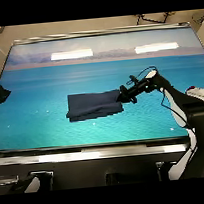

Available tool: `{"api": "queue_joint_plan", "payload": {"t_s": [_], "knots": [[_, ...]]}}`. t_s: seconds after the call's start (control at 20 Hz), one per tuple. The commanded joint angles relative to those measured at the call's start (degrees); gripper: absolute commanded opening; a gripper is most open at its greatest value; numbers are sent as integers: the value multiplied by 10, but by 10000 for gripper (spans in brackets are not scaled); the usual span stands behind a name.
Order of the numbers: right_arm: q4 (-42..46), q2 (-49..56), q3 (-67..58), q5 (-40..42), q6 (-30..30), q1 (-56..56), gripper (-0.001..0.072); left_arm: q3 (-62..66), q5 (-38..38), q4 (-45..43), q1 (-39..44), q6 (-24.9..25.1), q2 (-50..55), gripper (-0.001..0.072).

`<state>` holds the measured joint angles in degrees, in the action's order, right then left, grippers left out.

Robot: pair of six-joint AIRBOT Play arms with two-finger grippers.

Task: Fold the clothes and pants, and hang the long-sleeved shirts on hangers.

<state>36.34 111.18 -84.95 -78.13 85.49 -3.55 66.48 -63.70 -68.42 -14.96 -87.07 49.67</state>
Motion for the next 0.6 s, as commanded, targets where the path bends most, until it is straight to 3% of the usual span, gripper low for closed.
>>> {"api": "queue_joint_plan", "payload": {"t_s": [0.0,0.1,0.3,0.55], "knots": [[-77,-36,-27,-21,-45,30,36,0,0,12,0,-2,-1,21],[-62,-96,-60,-26,-33,79,36,0,0,12,0,-2,0,22],[23,-214,-109,-38,58,214,36,0,0,21,0,-2,0,22],[56,-317,-136,-60,120,391,36,0,0,29,0,-2,-1,22]]}}
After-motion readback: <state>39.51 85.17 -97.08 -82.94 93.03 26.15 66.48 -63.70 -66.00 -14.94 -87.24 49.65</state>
